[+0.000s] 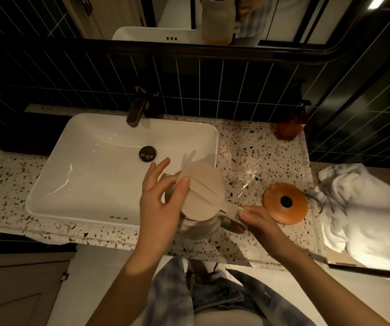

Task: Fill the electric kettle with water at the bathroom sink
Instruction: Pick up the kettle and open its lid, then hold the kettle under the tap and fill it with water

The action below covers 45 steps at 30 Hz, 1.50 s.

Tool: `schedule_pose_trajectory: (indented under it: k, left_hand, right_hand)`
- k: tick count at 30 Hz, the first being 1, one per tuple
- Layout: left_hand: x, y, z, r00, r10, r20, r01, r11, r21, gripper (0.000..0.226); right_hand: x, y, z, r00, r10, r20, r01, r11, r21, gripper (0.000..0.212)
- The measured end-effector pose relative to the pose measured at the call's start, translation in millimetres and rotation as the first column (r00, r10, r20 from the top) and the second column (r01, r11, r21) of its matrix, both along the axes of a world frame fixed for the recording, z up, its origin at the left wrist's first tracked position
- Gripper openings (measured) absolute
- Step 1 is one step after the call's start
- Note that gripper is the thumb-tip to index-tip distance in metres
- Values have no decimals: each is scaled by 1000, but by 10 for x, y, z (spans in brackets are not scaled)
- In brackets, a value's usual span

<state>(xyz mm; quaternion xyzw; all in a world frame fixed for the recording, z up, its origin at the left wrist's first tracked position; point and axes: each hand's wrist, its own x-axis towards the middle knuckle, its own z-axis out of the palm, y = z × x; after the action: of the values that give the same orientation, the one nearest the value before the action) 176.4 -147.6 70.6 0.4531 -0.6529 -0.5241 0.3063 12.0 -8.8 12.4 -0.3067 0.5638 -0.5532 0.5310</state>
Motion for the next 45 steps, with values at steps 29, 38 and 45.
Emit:
schedule_pose_trajectory:
  k: [29,38,45]
  left_hand:
    - [-83,110,133,999,-47,-7,46,990,-132,35]
    - [-94,-121,-275,997,61,56,-78,924,375,55]
    - [-71,-74,-363,982,151,-114,-58,813,580,31]
  right_hand:
    - [-63,-29,56,996,47,-77,-50,998,-30,47]
    - [-167,63,140,978,151,-147,-148,988,32,57]
    - [-75,4,121,986,-39,-164,50,997,62,61]
